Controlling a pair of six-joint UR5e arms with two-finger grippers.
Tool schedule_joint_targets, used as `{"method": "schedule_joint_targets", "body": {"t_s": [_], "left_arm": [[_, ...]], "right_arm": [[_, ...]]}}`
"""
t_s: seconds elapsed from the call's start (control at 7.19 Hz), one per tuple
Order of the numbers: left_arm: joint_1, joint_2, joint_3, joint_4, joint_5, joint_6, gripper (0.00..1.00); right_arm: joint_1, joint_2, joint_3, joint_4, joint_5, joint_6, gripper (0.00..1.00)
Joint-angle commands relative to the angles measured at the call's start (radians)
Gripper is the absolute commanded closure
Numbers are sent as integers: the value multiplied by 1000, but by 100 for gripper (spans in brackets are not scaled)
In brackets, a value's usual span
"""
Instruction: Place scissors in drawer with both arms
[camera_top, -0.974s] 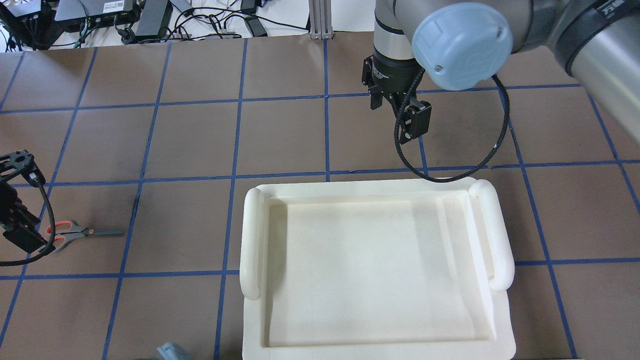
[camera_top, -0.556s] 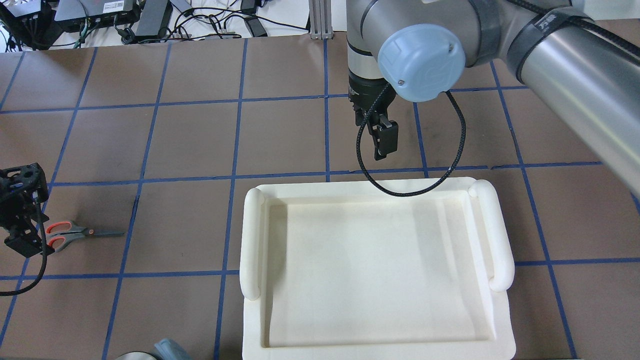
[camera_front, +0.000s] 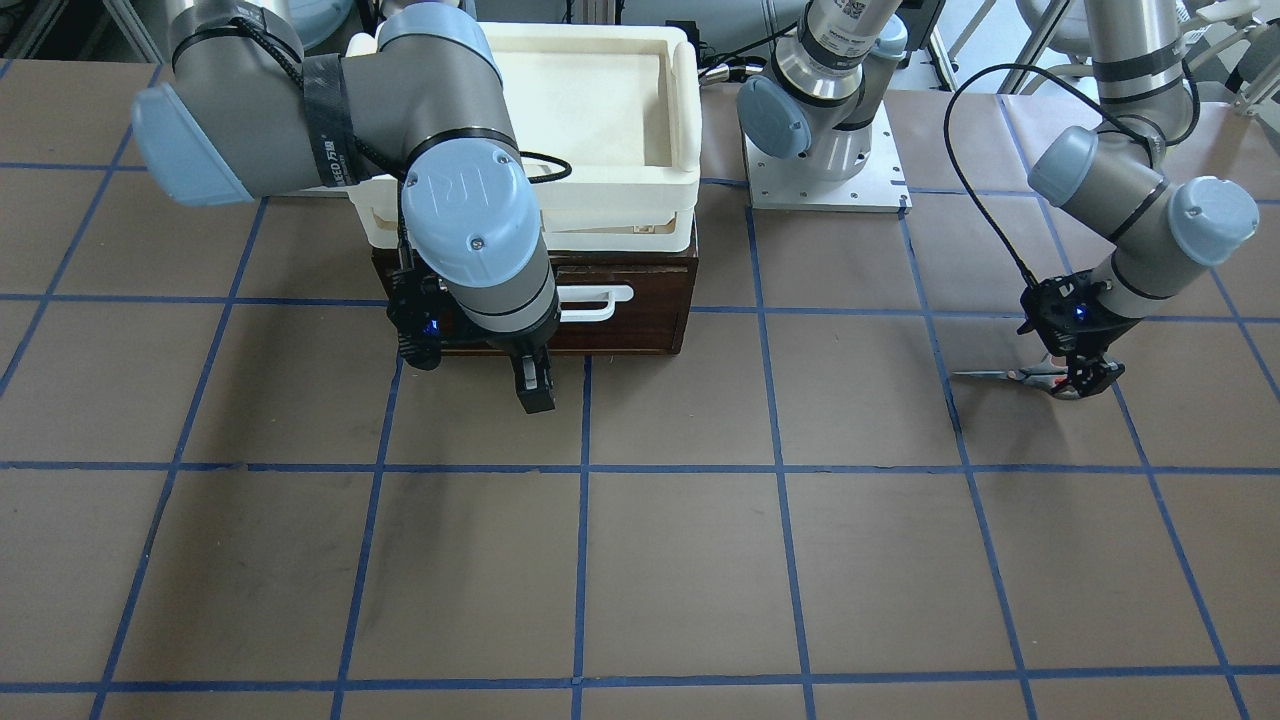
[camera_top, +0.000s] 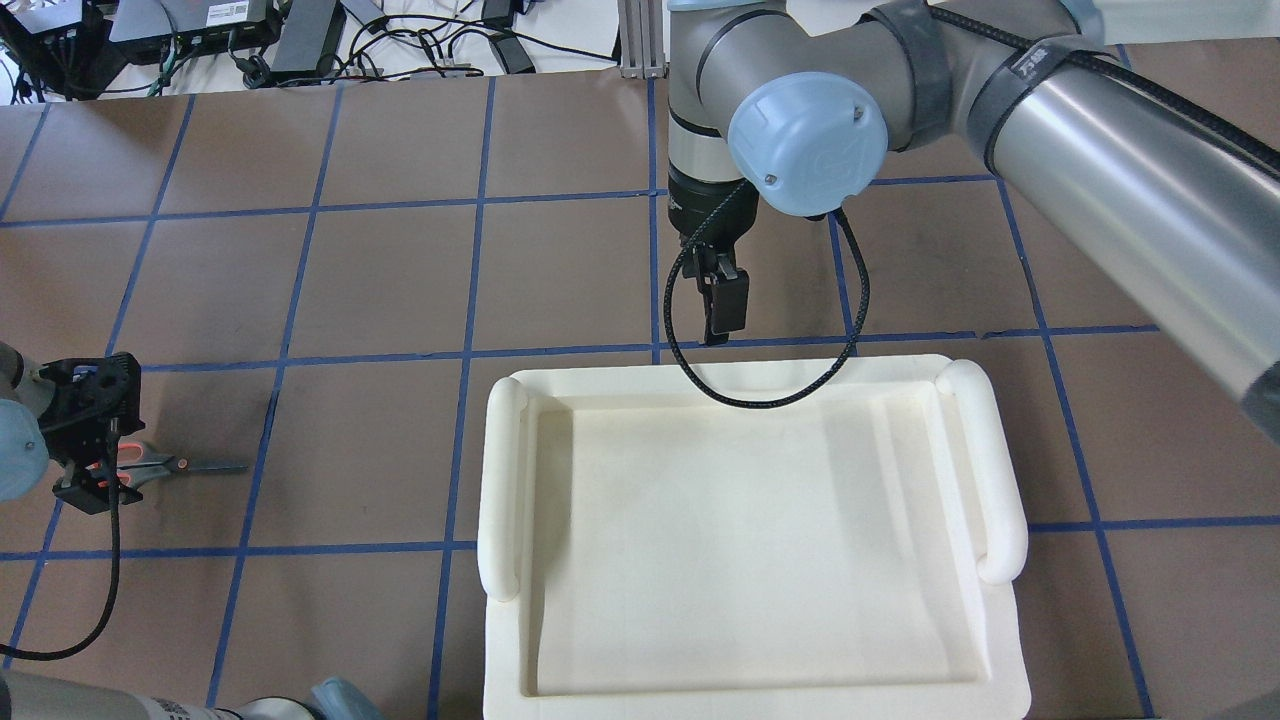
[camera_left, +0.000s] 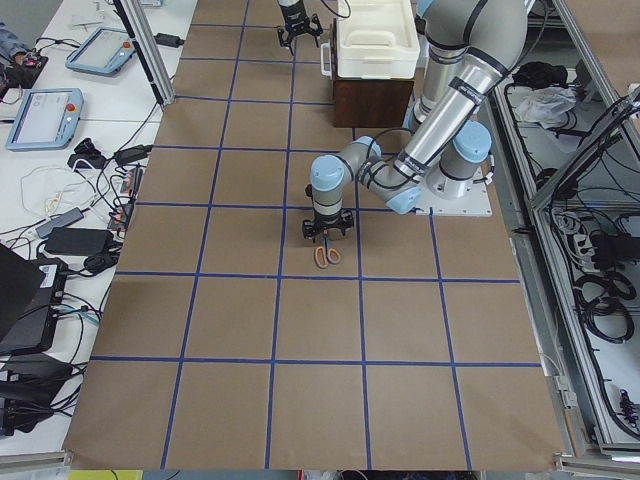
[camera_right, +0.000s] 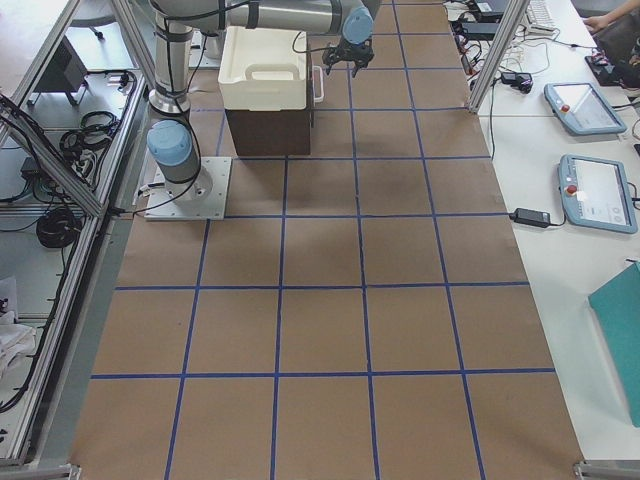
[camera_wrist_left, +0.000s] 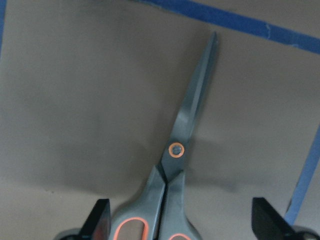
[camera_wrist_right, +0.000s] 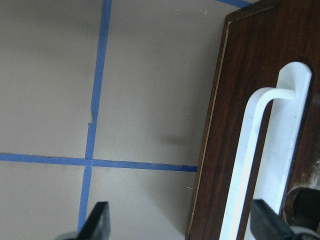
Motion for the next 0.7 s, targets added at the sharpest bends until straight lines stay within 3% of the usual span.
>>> {"method": "schedule_joint_targets", "body": {"t_s": [0.0, 0.56], "left_arm": [[-14, -2, -19, 24, -8, 83, 0], [-14, -50, 0, 24, -21, 128, 1]], "right_arm": [[16, 31, 1, 8, 2, 27, 0], [21, 39, 7, 86, 2, 29, 0]]}}
